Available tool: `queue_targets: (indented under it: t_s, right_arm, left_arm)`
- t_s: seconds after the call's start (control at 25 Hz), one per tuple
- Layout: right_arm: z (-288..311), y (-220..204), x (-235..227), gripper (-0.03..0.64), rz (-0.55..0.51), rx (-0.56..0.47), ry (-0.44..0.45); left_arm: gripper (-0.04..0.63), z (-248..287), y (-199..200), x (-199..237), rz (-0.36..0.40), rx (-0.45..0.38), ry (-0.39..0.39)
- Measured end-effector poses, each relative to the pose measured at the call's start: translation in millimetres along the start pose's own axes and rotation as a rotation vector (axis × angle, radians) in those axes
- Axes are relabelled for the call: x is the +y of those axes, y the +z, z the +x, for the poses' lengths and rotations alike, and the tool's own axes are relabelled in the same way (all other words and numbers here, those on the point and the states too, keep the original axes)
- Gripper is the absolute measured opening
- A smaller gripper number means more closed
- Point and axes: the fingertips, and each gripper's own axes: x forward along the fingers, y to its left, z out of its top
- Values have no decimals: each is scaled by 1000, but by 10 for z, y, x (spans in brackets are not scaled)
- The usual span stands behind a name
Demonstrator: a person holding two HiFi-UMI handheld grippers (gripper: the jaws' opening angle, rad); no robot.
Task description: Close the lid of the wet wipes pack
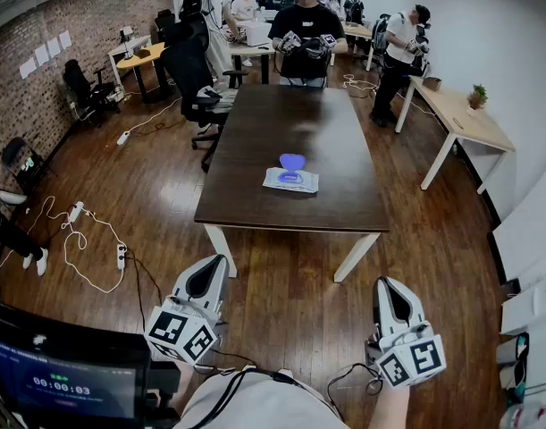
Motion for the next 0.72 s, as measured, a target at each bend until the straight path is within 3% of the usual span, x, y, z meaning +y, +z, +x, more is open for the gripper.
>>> queue_targets:
  t_s: [0.32, 0.72]
  right_arm:
    - [-52, -20, -26, 6, 9, 16, 4]
    - [-115, -237, -306, 6, 48, 44, 74]
  left_arm:
    - [-2, 25, 81, -85, -2, 37, 17]
    - [-2, 151, -32, -389, 8, 55, 54]
